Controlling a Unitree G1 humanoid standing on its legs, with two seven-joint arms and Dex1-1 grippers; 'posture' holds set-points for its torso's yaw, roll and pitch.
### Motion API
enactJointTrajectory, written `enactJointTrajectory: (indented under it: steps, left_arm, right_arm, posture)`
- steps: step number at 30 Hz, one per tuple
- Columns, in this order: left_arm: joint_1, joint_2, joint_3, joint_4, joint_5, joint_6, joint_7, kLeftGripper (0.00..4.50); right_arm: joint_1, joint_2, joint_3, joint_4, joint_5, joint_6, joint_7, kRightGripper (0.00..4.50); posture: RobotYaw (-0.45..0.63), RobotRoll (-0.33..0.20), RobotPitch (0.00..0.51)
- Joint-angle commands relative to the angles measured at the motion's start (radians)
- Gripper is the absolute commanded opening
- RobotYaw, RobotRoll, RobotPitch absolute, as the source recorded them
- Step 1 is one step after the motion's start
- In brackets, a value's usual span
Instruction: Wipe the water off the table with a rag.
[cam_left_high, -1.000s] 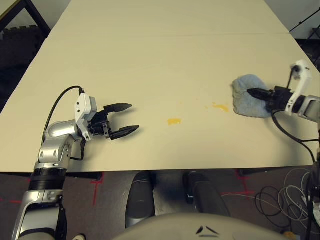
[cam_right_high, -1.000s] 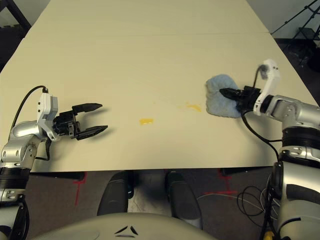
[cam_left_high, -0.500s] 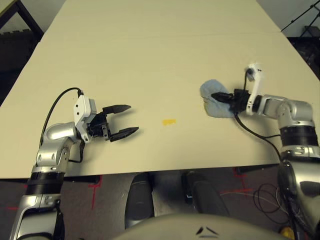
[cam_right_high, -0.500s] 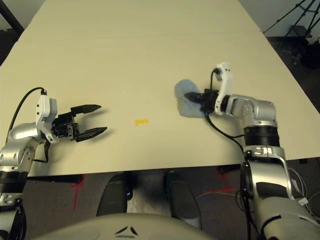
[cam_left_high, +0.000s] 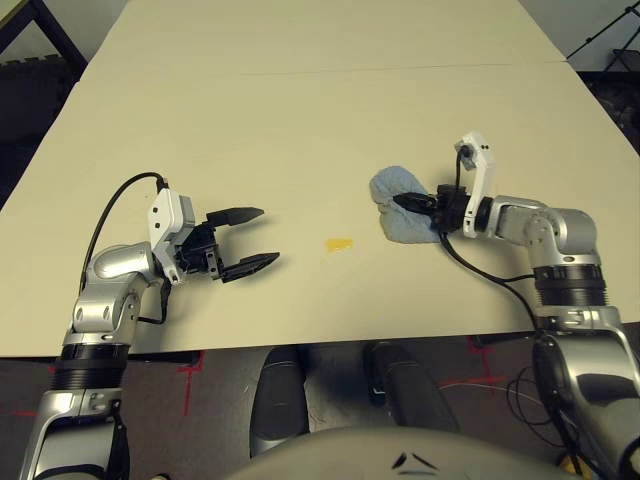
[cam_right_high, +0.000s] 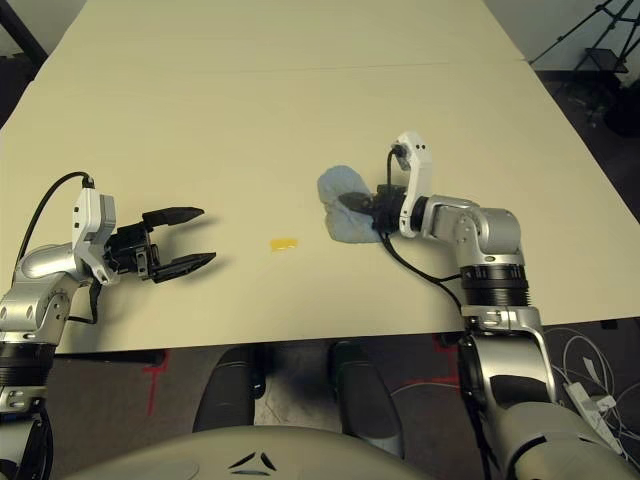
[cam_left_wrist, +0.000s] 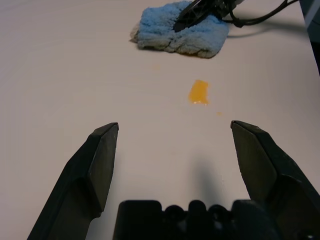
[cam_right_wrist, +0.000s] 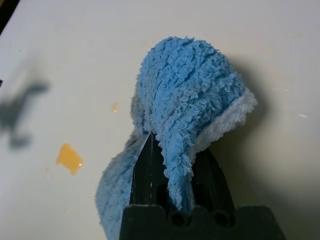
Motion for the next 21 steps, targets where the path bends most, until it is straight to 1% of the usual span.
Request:
enactJointTrajectory:
  steps: [1, 7, 10, 12, 15, 19, 21]
  left_arm:
    - [0.004, 0.010, -0.004, 0.003, 0.009, 0.000, -0.006, 4.50]
    - [0.000, 0.008, -0.005, 0.014, 0.011, -0.008, -0.008, 4.50]
    - [-0.003, 0.007, -0.006, 0.022, 0.013, -0.013, -0.010, 4.50]
    - [-0.005, 0.007, -0.006, 0.025, 0.013, -0.015, -0.011, 4.50]
    - [-0.005, 0.011, -0.004, 0.032, 0.014, -0.019, -0.016, 4.50]
    - [0.005, 0.025, 0.007, 0.041, 0.019, -0.038, -0.027, 4.50]
    - [0.013, 0.034, 0.013, 0.036, 0.013, -0.037, -0.030, 4.50]
  right_arm:
    - [0.010, -0.096, -0.026, 0.091, -0.025, -0.021, 0.010, 0.12]
    - [-0.024, -0.220, -0.056, 0.173, -0.018, -0.064, 0.032, 0.12]
    - [-0.057, -0.247, -0.083, 0.191, 0.001, -0.081, 0.037, 0.12]
    - [-0.085, -0.244, -0.112, 0.169, 0.035, -0.065, 0.042, 0.12]
    - [-0.104, -0.231, -0.124, 0.086, 0.084, -0.001, 0.047, 0.12]
    - [-0.095, -0.191, -0.114, -0.034, 0.143, 0.085, 0.034, 0.12]
    - [-0.083, -0.169, -0.100, -0.070, 0.155, 0.111, 0.025, 0.12]
  posture:
    - [0.18, 0.000, 0.202]
    - [0.18, 0.000, 0.198]
    - [0.17, 0.000, 0.196]
    - [0.17, 0.000, 0.195]
    - [0.18, 0.000, 0.193]
    - [0.19, 0.000, 0.193]
    - [0.20, 0.000, 0.193]
